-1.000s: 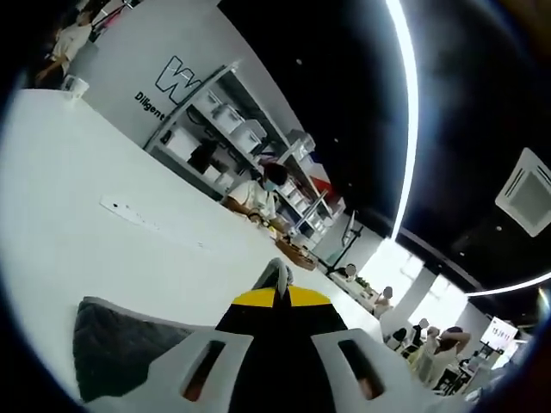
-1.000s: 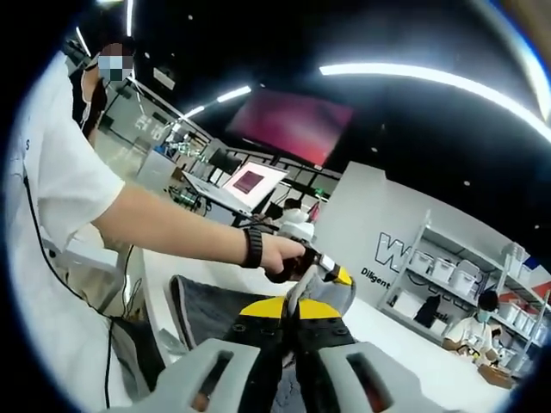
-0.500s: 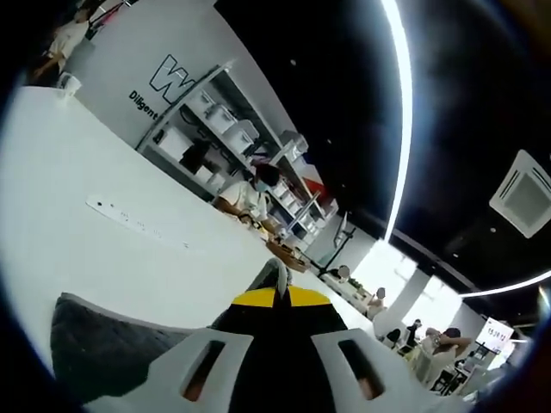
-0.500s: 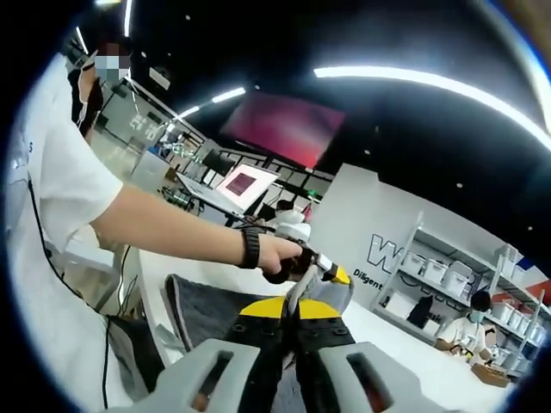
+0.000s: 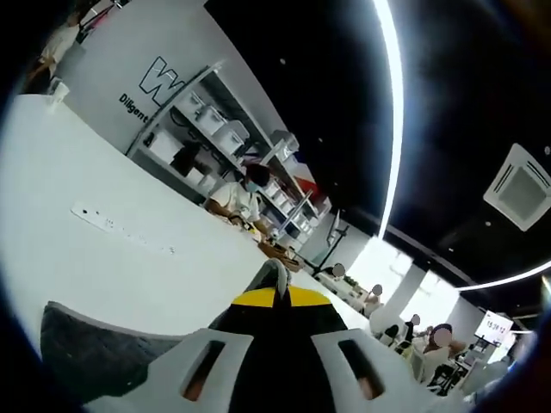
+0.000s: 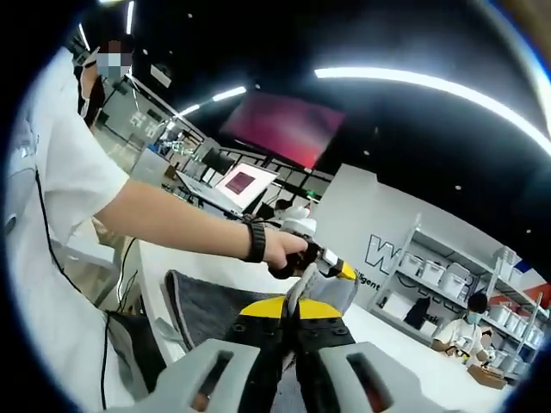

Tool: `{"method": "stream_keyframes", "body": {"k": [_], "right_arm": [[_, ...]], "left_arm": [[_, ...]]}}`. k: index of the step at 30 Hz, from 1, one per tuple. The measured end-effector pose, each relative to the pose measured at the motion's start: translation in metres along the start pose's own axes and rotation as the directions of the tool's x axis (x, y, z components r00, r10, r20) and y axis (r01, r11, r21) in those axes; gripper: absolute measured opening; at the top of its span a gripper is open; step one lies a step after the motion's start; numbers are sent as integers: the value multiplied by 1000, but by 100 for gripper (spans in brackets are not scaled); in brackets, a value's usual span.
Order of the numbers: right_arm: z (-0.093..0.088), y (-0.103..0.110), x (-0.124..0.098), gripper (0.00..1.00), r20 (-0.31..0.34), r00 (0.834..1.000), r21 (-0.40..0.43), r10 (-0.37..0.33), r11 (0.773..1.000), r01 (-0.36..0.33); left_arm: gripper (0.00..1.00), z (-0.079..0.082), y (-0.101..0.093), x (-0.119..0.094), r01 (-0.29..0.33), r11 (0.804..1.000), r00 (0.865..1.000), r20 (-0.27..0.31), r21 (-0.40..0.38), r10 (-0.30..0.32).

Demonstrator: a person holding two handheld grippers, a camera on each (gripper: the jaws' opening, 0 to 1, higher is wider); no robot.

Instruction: Open the folded towel by lifting each exposed corner and separating the folded layers until the towel lies flat within the target outline without major curled edges

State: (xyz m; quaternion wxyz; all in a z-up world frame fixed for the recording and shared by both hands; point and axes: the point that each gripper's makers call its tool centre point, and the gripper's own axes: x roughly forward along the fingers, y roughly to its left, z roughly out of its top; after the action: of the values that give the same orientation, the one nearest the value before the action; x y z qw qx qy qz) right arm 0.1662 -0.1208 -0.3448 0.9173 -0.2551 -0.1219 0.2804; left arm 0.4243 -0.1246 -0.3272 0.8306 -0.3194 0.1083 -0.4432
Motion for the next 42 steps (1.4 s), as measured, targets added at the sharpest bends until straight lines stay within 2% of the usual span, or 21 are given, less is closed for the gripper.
{"method": "stream_keyframes", "body": {"k": [7, 8, 12, 15, 26, 31, 34, 39, 42], "right_arm": [[-4, 0, -4, 0, -2, 1000, -5, 13, 1000, -13], [-6, 0, -5, 0, -9, 1000, -7, 11, 1000, -11], [-10, -2, -10, 0, -18, 1000, -19, 5, 1000, -5], [-13, -5, -14, 0, -28, 1000, -27, -3, 1000, 2], [-17, -15, -23, 0, -38, 999, -29, -29, 999, 28], [-20, -18, -29, 0, -35, 999, -4, -30, 1000, 30], [-23, -19, -31, 0, -48, 998, -18, -44, 999, 43], [-25, -16, -32, 0, -50, 998, -4, -40, 999, 39], [-27, -19, -33, 0, -56, 997, -13, -55, 998, 54]], "left_arm": [[0, -4, -13, 8, 12, 1000, 1000, -4, 24, -12], [0, -4, -16, 10, 15, 998, 1000, 1, 53, -16], [0, -8, -18, 14, 21, 999, 1000, -5, 44, -21], [0, -3, -17, 23, 28, 998, 1000, -12, 55, -27], [0, -5, -19, 28, 42, 997, 999, -17, 69, -41], [0, 10, -11, 46, 56, 997, 998, -22, 60, -55], [0, 18, -9, 55, 70, 996, 997, -22, 59, -69], [0, 16, -21, 67, 110, 993, 994, -10, 39, -110], [0, 15, -21, 71, 105, 993, 994, -9, 46, -105]]}}
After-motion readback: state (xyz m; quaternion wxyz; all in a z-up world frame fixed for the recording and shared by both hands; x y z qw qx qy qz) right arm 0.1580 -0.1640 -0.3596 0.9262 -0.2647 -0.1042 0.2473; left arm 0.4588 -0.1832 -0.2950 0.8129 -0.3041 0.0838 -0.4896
